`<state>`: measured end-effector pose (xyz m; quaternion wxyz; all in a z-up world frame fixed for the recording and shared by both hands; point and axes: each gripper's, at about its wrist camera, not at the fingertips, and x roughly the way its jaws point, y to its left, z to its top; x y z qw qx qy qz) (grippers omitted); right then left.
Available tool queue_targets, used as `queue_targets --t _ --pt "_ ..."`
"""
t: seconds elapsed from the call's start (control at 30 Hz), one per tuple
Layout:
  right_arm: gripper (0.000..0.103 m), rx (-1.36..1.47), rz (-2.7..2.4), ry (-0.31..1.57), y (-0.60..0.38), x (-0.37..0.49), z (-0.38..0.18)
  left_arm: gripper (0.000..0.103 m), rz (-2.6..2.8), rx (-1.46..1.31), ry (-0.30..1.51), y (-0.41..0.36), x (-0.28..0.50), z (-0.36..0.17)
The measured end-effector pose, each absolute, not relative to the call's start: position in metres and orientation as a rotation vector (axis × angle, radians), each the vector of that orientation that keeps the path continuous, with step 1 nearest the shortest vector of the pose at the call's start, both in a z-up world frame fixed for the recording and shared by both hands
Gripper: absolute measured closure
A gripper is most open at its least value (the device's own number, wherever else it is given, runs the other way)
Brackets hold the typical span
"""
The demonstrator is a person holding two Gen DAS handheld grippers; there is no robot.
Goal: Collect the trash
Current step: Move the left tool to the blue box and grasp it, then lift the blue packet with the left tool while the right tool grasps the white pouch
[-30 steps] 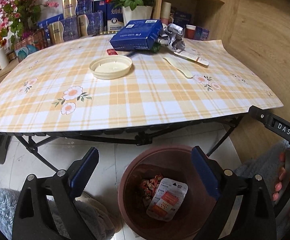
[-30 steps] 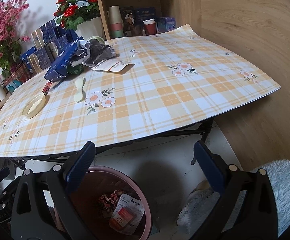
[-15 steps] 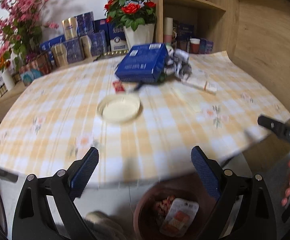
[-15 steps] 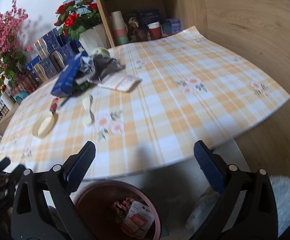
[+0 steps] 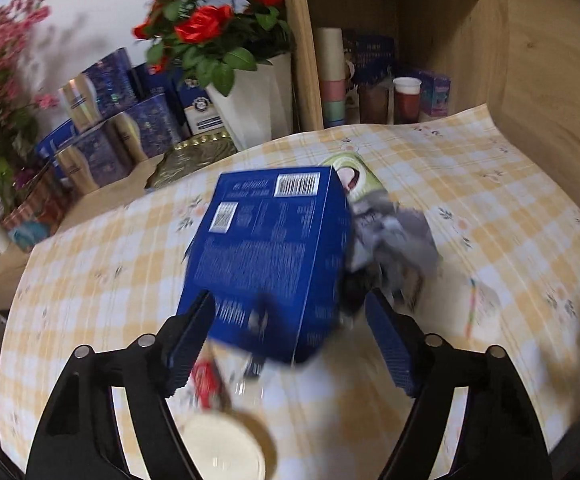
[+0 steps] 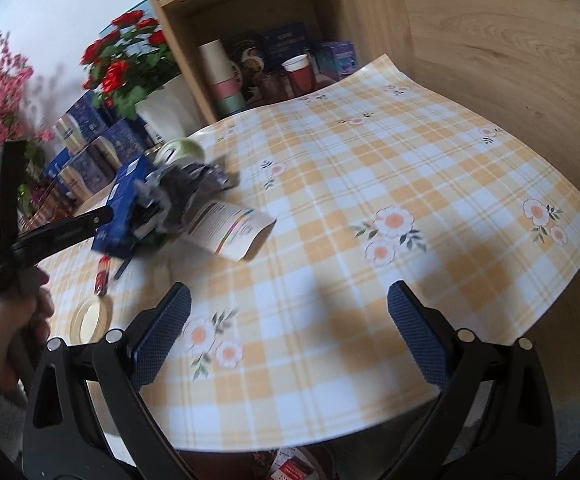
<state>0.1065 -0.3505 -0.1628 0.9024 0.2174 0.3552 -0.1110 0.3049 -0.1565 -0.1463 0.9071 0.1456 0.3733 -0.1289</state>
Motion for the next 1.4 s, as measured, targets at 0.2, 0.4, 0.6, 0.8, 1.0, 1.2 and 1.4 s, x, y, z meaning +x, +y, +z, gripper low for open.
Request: queue_targets --t 0.2,0.4,0.6,0.8,1.0,1.2,1.4 --pt "0.006 0.458 -0.225 0.727 -0.366 0.127 -0.16 0.028 -0.277 0.325 0.825 -0.171 0.343 -0.16" --pt "0.006 0.481 -0.234 0.737 -0.377 0.144 -0.163 0.031 -0.266 0.366 0.873 -0.177 0.361 -0.172" --pt "0.006 0.475 -0.219 0.743 -0.376 0.153 -0.162 0.063 -0.281 0.471 0.81 -0.18 0.351 -0.159" --pt "0.006 0.436 -0.176 0.732 -0.362 0.156 -0.152 0.078 -0.341 0.265 0.773 -0.121 0.341 -0.103" --pt "0.006 0.424 -0.149 0.743 -0.348 0.16 -0.148 0.084 -0.286 -0.033 0.834 -0.026 0.335 -0.084" --pt "0.006 0.393 -0.128 0.757 -0.336 0.16 -0.144 0.087 -0.25 -0.047 0.868 0.011 0.325 -0.091" --pt "0.006 0.383 -0.14 0.768 -0.338 0.158 -0.143 0.086 -0.285 -0.084 0.944 0.012 0.338 -0.125"
